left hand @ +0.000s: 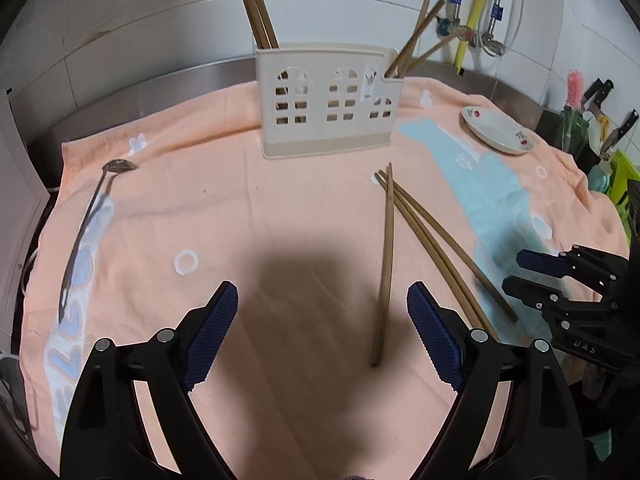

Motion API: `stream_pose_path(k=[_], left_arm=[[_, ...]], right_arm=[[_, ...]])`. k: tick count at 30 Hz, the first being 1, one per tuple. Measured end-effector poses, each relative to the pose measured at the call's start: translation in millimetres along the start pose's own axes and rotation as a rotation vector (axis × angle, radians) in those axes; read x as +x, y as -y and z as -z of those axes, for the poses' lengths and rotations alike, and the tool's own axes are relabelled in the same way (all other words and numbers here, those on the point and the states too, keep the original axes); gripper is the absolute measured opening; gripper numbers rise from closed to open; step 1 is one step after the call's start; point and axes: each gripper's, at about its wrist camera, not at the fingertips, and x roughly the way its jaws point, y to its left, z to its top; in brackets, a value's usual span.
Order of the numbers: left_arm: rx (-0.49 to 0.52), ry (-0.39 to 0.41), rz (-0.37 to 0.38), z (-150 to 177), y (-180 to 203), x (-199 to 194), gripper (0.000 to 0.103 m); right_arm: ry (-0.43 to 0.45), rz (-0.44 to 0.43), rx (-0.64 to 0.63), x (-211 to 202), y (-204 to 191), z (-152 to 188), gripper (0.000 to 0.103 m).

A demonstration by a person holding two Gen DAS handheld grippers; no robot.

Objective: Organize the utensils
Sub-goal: 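Close the left tool on one chopstick while the right tool closes on another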

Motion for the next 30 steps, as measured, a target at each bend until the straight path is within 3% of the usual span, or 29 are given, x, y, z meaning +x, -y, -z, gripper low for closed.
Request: stream_pose_path(k=[7, 16, 23, 30], left_arm=[[0.058, -0.039, 0.017, 4, 17, 12, 0.084], [0.114, -0.106, 0.076, 9, 37, 33, 0.053], [0.143, -0.166, 0.113, 8, 44, 51, 0.022], [0.135, -0.213, 0.122, 7, 42, 66, 0.021]], right_arm=[[-0.034, -0.009, -0.002, 13, 0, 1, 0.027], [-0.047, -0.017, 0.006, 21, 4, 2, 0.021], [-0.054, -0.021, 0.012, 25, 6, 3, 0.02], [-0.065, -0.029, 0.011, 30, 6, 5, 0.02]])
